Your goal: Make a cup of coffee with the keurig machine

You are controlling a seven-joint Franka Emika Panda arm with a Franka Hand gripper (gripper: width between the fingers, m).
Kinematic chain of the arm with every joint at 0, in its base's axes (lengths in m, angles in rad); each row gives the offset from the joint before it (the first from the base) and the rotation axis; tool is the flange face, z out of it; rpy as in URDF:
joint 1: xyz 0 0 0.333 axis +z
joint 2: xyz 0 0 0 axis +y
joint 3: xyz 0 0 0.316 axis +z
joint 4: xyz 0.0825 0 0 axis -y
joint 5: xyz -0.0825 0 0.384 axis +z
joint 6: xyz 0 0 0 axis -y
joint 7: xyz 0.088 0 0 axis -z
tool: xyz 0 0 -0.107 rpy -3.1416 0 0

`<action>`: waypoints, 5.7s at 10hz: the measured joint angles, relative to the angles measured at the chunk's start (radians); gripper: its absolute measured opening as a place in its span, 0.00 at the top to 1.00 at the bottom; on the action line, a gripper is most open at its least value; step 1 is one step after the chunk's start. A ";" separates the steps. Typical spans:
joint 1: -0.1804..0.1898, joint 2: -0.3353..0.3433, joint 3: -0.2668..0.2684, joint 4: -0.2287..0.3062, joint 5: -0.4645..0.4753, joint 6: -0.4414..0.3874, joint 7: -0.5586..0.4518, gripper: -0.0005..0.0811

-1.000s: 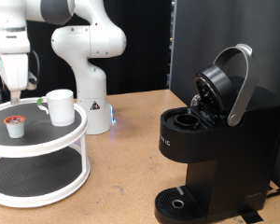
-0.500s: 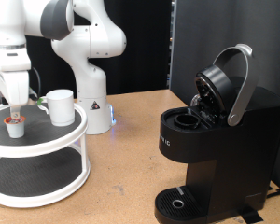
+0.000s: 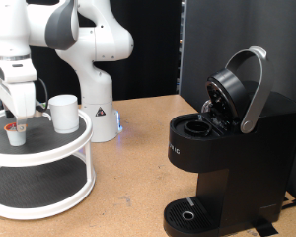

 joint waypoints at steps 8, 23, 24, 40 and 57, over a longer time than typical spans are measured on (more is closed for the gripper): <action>0.000 0.001 -0.014 -0.049 0.000 0.056 0.003 0.01; 0.047 -0.067 0.022 0.143 0.123 -0.297 -0.013 0.54; 0.050 -0.074 0.027 0.167 0.124 -0.329 -0.024 0.54; 0.163 -0.094 0.225 0.196 0.381 -0.336 0.301 0.92; 0.312 0.145 0.377 0.487 0.711 -0.309 0.604 0.92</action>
